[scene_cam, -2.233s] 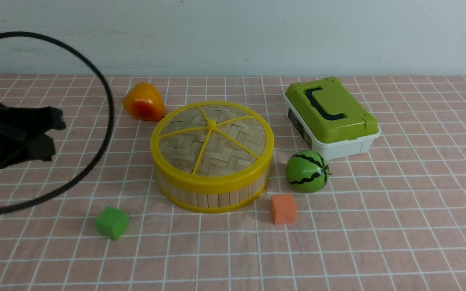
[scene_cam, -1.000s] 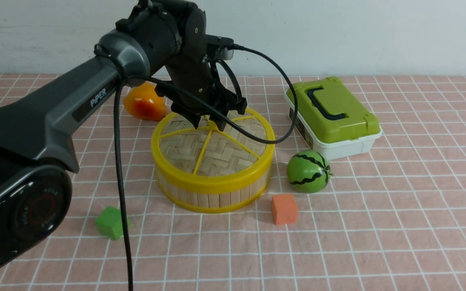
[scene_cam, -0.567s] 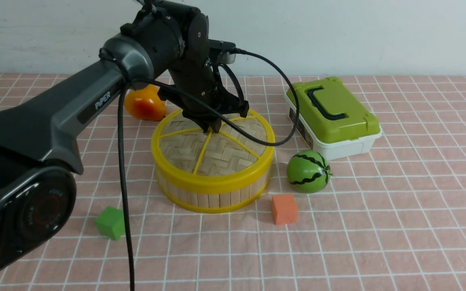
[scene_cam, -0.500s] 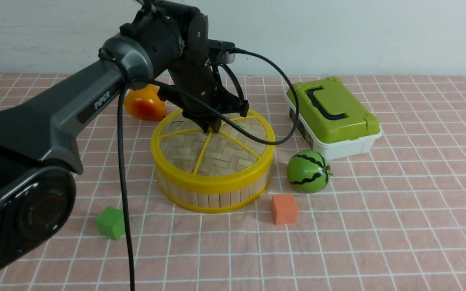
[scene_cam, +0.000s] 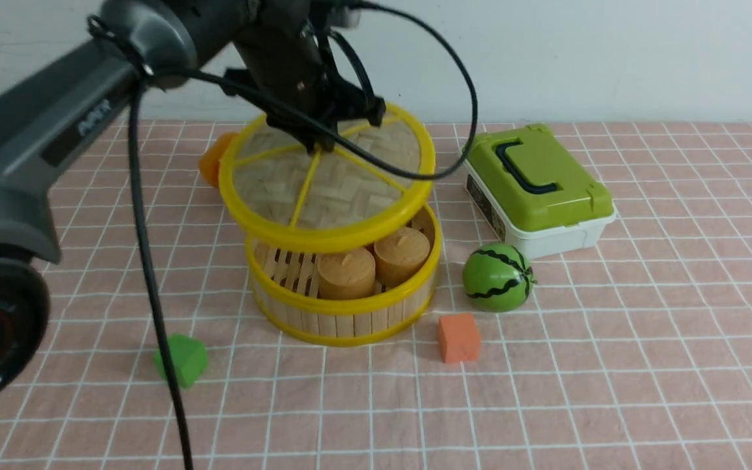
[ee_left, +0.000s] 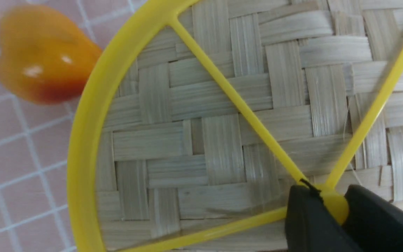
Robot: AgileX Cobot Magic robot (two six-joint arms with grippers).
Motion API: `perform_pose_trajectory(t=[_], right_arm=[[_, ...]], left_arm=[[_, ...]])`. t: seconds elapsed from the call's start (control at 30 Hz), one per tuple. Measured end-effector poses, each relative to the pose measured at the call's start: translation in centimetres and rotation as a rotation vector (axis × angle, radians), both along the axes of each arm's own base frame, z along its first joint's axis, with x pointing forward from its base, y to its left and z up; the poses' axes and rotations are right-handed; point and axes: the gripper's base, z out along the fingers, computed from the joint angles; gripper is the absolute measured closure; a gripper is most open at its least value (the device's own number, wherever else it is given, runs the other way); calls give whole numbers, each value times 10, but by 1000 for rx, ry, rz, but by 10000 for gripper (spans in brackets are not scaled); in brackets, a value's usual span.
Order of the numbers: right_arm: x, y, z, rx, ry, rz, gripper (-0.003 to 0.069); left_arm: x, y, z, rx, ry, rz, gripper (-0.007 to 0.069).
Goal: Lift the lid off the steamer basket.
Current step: Use the left arm to place the steamer lid on the table
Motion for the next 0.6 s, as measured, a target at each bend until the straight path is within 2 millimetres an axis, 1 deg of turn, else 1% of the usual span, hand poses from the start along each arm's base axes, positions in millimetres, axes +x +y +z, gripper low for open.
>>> perform_pose_trajectory(t=[0.03, 0.07, 0.1, 0.13, 0.17, 0.23, 0.27, 0.3, 0.33, 0.37, 0.4, 0.43, 0.47, 0.5, 0.57, 0.6], right_arm=[[0, 0, 0, 0, 0, 0, 418], [0, 0, 0, 0, 0, 0, 418], [0, 0, 0, 0, 0, 0, 418], [0, 0, 0, 0, 0, 0, 418], [0, 0, 0, 0, 0, 0, 418], [0, 0, 0, 0, 0, 0, 418], [0, 0, 0, 0, 0, 0, 418], [0, 0, 0, 0, 0, 0, 418], [0, 0, 0, 0, 0, 0, 418], [0, 0, 0, 0, 0, 0, 418], [0, 0, 0, 0, 0, 0, 418], [0, 0, 0, 0, 0, 0, 418], [0, 0, 0, 0, 0, 0, 418], [0, 0, 0, 0, 0, 0, 418], [0, 0, 0, 0, 0, 0, 418], [0, 0, 0, 0, 0, 0, 418]], left_arm=[[-6, 12, 18, 14, -33, 31, 522], [-8, 14, 22, 14, -41, 36, 522], [-12, 25, 32, 24, -53, 65, 522], [-13, 36, 37, 37, -52, 95, 522], [-15, 52, 44, 46, -50, 135, 522], [-13, 72, 47, 53, -44, 184, 522], [-9, 87, 45, 55, -37, 220, 522], [-4, 110, 37, 64, -8, 274, 522], [-1, 123, 30, 64, 17, 307, 522], [2, 142, 19, 62, 57, 354, 522], [5, 159, 0, 56, 111, 399, 522], [5, 162, -2, 55, 117, 405, 522], [8, 179, -28, 50, 168, 446, 522], [11, 186, -37, 42, 171, 459, 522], [15, 191, -67, 28, 187, 465, 522], [15, 191, -68, 29, 189, 465, 522]])
